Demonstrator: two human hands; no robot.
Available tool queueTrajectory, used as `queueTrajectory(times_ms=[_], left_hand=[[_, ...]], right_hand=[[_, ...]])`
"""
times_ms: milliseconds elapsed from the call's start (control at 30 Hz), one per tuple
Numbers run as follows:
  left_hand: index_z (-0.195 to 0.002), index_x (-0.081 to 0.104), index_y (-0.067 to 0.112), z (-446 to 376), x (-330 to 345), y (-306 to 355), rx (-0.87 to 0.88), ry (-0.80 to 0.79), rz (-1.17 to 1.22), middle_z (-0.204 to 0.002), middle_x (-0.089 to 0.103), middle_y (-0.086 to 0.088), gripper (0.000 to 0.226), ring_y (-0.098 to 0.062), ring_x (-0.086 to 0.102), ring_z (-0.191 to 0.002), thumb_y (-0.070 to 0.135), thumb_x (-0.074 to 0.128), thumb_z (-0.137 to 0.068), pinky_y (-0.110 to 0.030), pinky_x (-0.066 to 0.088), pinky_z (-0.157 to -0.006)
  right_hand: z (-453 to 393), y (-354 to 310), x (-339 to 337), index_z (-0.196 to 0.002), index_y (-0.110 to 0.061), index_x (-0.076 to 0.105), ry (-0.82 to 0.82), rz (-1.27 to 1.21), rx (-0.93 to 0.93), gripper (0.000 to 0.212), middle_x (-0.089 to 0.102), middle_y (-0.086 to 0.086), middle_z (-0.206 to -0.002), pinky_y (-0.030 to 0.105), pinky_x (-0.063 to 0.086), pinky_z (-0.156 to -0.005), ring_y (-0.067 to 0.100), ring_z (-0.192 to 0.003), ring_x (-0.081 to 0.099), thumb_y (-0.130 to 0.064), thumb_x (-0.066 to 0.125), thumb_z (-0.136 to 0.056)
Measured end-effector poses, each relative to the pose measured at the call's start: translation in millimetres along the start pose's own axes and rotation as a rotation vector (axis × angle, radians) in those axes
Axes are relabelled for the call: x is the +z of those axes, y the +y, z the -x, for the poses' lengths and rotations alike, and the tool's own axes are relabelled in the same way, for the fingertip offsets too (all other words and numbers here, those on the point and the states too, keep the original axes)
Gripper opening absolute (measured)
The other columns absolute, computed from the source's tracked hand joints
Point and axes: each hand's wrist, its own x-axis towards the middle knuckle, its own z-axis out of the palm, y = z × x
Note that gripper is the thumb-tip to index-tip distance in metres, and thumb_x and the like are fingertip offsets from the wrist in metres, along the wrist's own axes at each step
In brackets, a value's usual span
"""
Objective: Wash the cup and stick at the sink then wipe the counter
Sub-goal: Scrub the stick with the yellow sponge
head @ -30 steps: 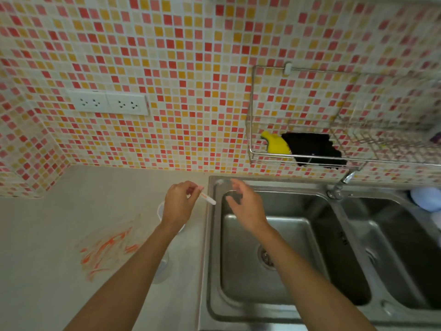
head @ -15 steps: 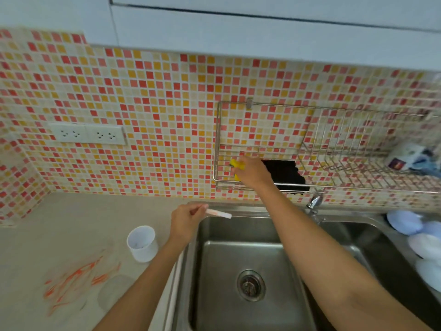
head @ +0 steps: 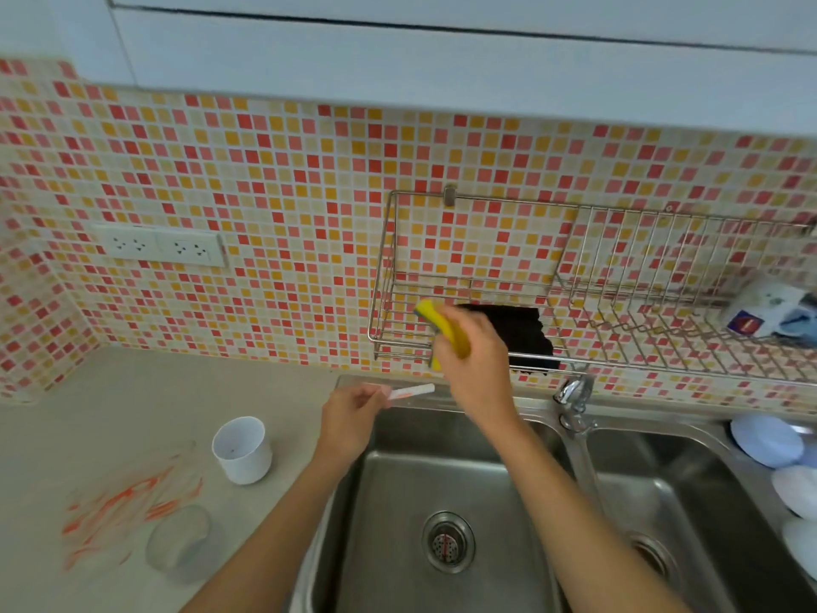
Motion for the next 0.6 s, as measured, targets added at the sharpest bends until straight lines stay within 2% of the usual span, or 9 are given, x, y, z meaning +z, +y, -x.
queueTrajectory(times_ms=[67,133,200,267,333,467,567,600], left_hand=[[-0.076,0.075,0.019,4.1,14.1,3.5,-0.015,-0.013,0.103,-0.077,0.075,0.001,0.015,-0.017,0.071,-0.078,0.019,0.067,-0.088,-0.033,0.054,-0.082],[-0.081,0.076,0.014,10.0,29.3,6.9,-0.014,-0.047,0.165,-0.080,0.075,0.000,0.013,-0.013,0.071,-0.079,0.016,0.065,-0.089,-0.029,0.054,-0.081],[-0.082,0.075,0.012,15.6,44.5,8.5,-0.019,-0.048,0.189,-0.081,0.075,-0.002,0.014,-0.010,0.070,-0.079,0.015,0.064,-0.089,-0.025,0.052,-0.079],[-0.079,0.075,0.014,17.8,59.4,8.2,-0.046,-0.022,0.202,-0.080,0.075,-0.003,0.014,-0.015,0.070,-0.081,0.019,0.066,-0.088,-0.029,0.052,-0.081],[-0.082,0.075,0.011,19.1,73.2,9.4,-0.073,-0.024,0.200,-0.081,0.075,-0.005,0.016,-0.017,0.069,-0.083,0.021,0.066,-0.089,-0.031,0.051,-0.082],[-0.089,0.075,0.007,20.2,95.1,12.8,-0.139,-0.019,0.237,-0.086,0.075,-0.006,0.017,-0.018,0.070,-0.087,0.021,0.065,-0.089,-0.028,0.053,-0.081],[-0.081,0.075,0.011,21.2,107.3,14.3,-0.156,0.003,0.252,-0.080,0.074,-0.003,0.016,-0.015,0.068,-0.082,0.022,0.066,-0.088,-0.024,0.051,-0.080],[-0.076,0.074,0.013,21.6,110.5,15.2,-0.165,0.017,0.255,-0.076,0.073,-0.001,0.016,-0.014,0.066,-0.077,0.020,0.066,-0.088,-0.020,0.050,-0.076]], right_hand=[[40.3,15.8,-0.7,-0.125,-0.026,0.061,-0.085,0.066,-0.014,0.038,0.050,-0.011,-0.116,0.013,0.045,-0.082,-0.001,-0.097,0.053,-0.018,0.061,-0.088],[68.2,39.7,4.3,-0.122,-0.029,0.064,-0.134,0.166,-0.063,0.037,0.051,-0.011,-0.117,0.017,0.047,-0.085,0.001,-0.097,0.054,-0.019,0.060,-0.087],[77.4,64.7,4.1,-0.122,-0.027,0.064,-0.118,0.304,-0.108,0.039,0.055,-0.007,-0.118,0.029,0.048,-0.090,0.009,-0.103,0.056,-0.018,0.061,-0.084],[76.4,82.5,-3.0,-0.125,-0.025,0.061,-0.044,0.415,-0.058,0.045,0.058,-0.002,-0.119,0.038,0.050,-0.090,0.016,-0.105,0.057,-0.015,0.067,-0.082],[79.3,86.9,-6.9,-0.128,-0.025,0.059,0.005,0.440,-0.003,0.049,0.058,0.001,-0.119,0.040,0.051,-0.088,0.018,-0.105,0.057,-0.014,0.069,-0.081],[92.8,91.1,-5.0,-0.132,-0.022,0.056,-0.068,0.529,-0.112,0.056,0.057,0.003,-0.123,0.035,0.053,-0.083,0.020,-0.105,0.058,-0.016,0.073,-0.079],[87.8,105.7,-14.2,-0.130,-0.024,0.058,0.009,0.476,0.026,0.052,0.057,0.005,-0.122,0.040,0.053,-0.084,0.021,-0.105,0.057,-0.015,0.071,-0.081],[88.6,107.0,-15.3,-0.131,-0.024,0.058,0.007,0.474,0.020,0.053,0.057,0.005,-0.122,0.040,0.054,-0.082,0.021,-0.104,0.057,-0.014,0.071,-0.080]])
